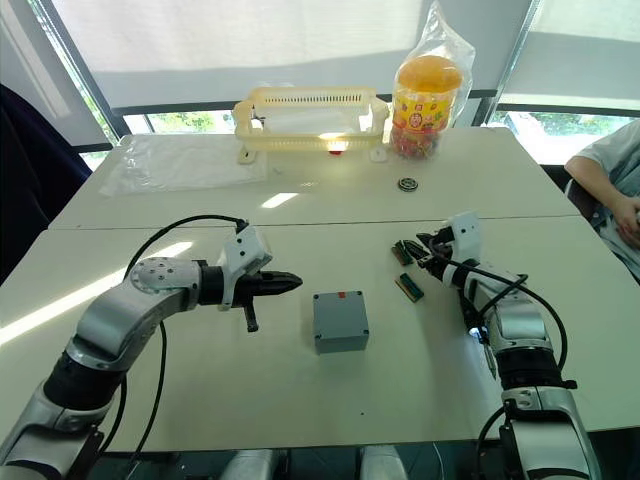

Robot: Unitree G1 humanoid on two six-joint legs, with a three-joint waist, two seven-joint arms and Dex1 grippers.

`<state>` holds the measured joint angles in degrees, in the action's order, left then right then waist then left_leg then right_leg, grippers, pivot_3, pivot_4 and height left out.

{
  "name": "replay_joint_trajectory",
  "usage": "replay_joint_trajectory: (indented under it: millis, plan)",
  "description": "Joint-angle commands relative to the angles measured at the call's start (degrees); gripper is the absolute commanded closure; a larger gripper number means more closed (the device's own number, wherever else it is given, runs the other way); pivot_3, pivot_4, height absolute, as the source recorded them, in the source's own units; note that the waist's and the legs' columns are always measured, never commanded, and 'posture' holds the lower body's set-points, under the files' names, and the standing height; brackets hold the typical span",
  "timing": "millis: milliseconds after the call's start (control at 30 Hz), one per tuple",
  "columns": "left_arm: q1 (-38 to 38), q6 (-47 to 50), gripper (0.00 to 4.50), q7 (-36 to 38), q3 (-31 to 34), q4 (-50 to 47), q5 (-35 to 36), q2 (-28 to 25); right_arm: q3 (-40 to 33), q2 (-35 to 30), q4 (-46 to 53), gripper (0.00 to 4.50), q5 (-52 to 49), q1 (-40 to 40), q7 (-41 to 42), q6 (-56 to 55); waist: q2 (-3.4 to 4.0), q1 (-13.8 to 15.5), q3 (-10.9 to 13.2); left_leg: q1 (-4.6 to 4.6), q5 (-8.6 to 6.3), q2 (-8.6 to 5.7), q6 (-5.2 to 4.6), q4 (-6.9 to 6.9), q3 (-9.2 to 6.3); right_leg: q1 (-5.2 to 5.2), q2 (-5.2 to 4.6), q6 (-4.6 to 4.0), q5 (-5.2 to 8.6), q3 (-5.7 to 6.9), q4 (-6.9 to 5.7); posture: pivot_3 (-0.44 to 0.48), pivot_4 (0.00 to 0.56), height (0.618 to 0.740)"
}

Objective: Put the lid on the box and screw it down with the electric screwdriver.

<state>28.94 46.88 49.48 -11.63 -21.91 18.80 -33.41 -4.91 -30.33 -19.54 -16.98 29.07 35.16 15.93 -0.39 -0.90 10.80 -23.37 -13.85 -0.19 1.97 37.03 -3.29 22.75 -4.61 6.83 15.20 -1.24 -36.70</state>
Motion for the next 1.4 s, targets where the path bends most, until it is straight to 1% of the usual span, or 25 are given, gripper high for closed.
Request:
replay_joint_trajectory:
  millis: [33,300,633,733,767,800,1400]
  plan:
    - [0.3,0.0,4.50,-0.8,-0.1,-2.7,0.4,-0.4,-0.7,0.4,1.5,2.99,0.5,-0.1,0.1,-1.0,0.00,0.1,0.0,0.00,0.00,0.00,0.00,0.00,0.00,0.00,0.00,0.00,0.00,0.00,-0.01,0.000,0.150,0.740]
    - [0.5,-0.6,4.50,-1.2,-1.3,-2.3,0.4,-0.5,-0.3,1.7,1.6,2.99,1.6,-0.7,-0.6,0.2,0.00,0.0,0.0,0.01,0.00,-0.01,0.00,0.00,0.00,0.02,0.00,0.00,0.00,0.00,-0.04,0.000,0.150,0.740]
    - [0.3,-1.8,4.50,-1.1,-1.7,-1.5,-0.1,-0.6,-1.2,3.0,-0.7,2.99,2.0,-0.3,-1.0,0.4,0.00,0.0,0.0,0.01,0.00,-0.01,0.00,0.01,0.01,0.02,0.00,-0.01,0.00,0.00,-0.05,0.000,0.150,0.740]
    - [0.2,-1.8,4.50,-1.1,-1.6,-1.6,-0.1,-0.6,-1.0,3.2,-1.3,3.86,2.4,-0.1,-1.2,-0.1,0.00,0.0,0.0,0.00,0.00,-0.01,0.00,0.00,0.01,0.02,0.00,-0.01,0.00,-0.01,-0.05,0.000,0.150,0.740]
    - [0.2,-1.8,4.50,-1.1,-1.6,-1.6,0.0,-0.7,-0.9,3.3,-1.4,4.33,2.5,0.0,-1.3,-0.2,0.00,0.0,0.0,0.01,0.00,-0.01,0.00,0.00,0.01,0.02,0.00,-0.01,0.00,-0.01,-0.05,0.000,0.150,0.740]
    - [0.2,-1.9,4.50,-1.0,-1.6,-1.6,0.0,-0.7,-0.9,3.3,-1.6,4.45,2.5,0.1,-1.4,-0.3,0.00,0.0,0.0,0.01,0.00,-0.01,0.00,0.01,0.01,0.01,0.00,-0.01,0.00,0.00,-0.05,0.000,0.150,0.740]
    - [1.1,-2.6,4.50,-1.3,-3.2,-0.6,-0.3,-0.4,-2.2,2.7,1.3,4.45,1.5,-0.6,-1.4,1.2,0.00,0.0,0.0,0.02,0.00,-0.01,0.01,0.01,0.01,0.01,0.00,-0.01,0.00,0.00,-0.08,0.000,0.150,0.740]
